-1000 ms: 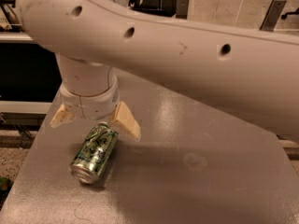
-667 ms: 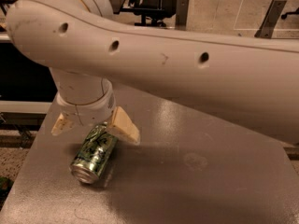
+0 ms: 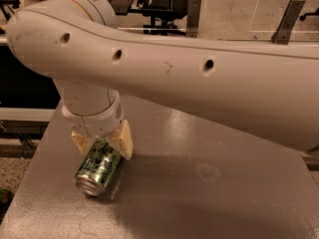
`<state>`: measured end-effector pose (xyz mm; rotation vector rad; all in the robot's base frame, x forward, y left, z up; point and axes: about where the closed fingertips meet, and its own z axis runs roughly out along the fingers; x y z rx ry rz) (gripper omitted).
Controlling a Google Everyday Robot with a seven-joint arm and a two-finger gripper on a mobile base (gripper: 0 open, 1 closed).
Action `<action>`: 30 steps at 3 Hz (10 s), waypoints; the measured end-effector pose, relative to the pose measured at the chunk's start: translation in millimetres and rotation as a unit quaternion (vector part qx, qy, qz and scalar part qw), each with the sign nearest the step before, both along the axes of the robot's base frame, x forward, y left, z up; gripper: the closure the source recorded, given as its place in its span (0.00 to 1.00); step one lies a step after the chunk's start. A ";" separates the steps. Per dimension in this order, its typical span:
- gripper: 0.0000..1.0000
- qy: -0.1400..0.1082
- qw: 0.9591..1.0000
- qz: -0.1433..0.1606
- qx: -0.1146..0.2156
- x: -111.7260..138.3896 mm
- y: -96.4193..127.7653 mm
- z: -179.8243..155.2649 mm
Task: Place green can upright
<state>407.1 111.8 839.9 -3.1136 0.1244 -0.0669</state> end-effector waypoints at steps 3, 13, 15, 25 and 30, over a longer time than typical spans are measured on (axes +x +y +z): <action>1.00 -0.050 0.992 0.040 0.113 50.5 -3.1 63.1; 1.00 -0.341 0.831 0.397 0.186 87.3 -28.4 155.7; 1.00 -0.348 0.810 0.430 0.195 84.8 -35.1 148.5; 0.82 -0.564 0.657 0.412 0.282 14.3 -21.9 75.0; 0.00 -0.578 0.642 0.406 0.298 7.4 -23.4 63.8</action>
Offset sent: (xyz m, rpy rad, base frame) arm 0.0519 -0.0032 0.0655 0.1972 -0.0798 0.0678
